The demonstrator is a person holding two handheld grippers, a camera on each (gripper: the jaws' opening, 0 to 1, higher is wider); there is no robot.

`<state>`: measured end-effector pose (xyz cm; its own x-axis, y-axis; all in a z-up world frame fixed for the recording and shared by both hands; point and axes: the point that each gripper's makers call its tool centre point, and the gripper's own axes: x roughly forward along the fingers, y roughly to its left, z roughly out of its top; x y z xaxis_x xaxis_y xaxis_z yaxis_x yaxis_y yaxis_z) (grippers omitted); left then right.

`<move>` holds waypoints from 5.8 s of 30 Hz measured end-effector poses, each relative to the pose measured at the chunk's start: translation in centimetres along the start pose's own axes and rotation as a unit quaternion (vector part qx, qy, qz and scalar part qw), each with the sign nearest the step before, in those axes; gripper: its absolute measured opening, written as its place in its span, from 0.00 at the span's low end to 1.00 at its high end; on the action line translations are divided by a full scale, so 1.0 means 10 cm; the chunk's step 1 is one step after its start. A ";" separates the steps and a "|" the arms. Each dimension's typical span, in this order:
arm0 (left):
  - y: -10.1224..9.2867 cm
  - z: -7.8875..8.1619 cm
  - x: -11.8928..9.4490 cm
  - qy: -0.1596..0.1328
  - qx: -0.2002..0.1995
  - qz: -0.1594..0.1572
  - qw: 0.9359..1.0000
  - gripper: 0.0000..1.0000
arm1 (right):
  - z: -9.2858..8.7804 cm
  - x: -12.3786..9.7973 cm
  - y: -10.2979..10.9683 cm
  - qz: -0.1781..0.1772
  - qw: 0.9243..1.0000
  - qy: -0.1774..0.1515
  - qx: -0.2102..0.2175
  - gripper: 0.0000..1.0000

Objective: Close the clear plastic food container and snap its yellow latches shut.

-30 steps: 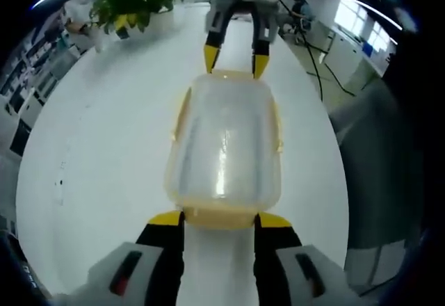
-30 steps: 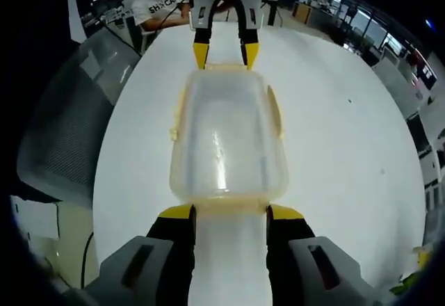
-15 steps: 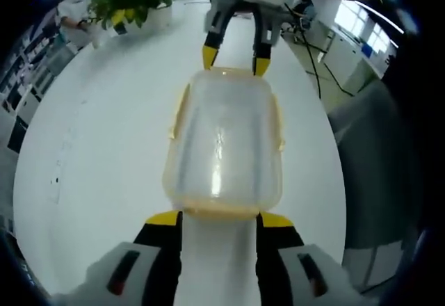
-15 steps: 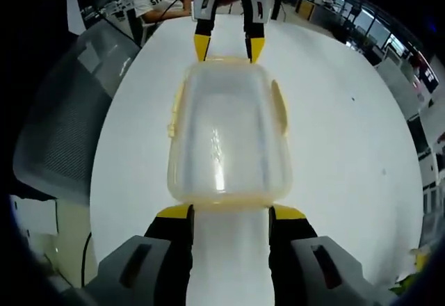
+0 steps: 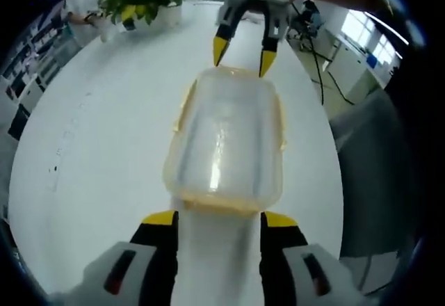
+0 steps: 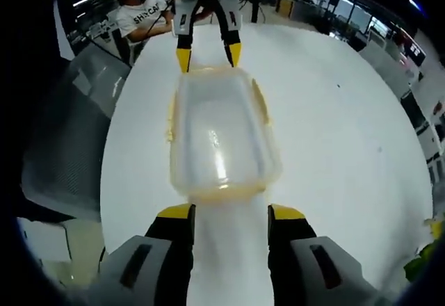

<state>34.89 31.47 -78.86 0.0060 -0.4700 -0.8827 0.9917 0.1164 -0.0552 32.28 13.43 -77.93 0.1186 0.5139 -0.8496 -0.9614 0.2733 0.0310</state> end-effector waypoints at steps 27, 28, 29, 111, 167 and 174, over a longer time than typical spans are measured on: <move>-0.06 0.14 -0.01 -0.141 -0.346 0.010 0.927 0.34 | 0.17 -0.03 0.08 0.000 0.954 -0.120 0.275 0.27; -0.06 0.13 -0.01 -0.141 -0.351 0.014 0.926 0.33 | 0.16 -0.01 0.09 0.000 0.954 -0.116 0.275 0.25; -0.04 0.12 0.00 -0.143 -0.356 0.018 0.923 0.32 | 0.13 0.02 0.11 -0.002 0.957 -0.105 0.272 0.24; -0.19 0.77 0.05 -0.125 -0.040 0.140 0.981 0.28 | 0.82 0.18 0.11 -0.021 0.998 -0.066 -0.004 0.29; -0.43 0.88 0.40 -0.062 0.069 0.137 0.986 0.45 | 0.92 0.56 -0.11 0.141 0.966 0.191 -0.106 0.27; -0.39 0.90 0.48 -0.047 0.071 0.151 0.985 0.43 | 0.90 0.54 -0.11 0.145 0.969 0.181 -0.091 0.28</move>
<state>32.25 20.90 -78.68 0.3080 -0.5125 -0.8015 0.9510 0.1419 0.2747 36.18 23.22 -77.80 -0.2249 0.2199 -0.9492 -0.9733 -0.0048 0.2295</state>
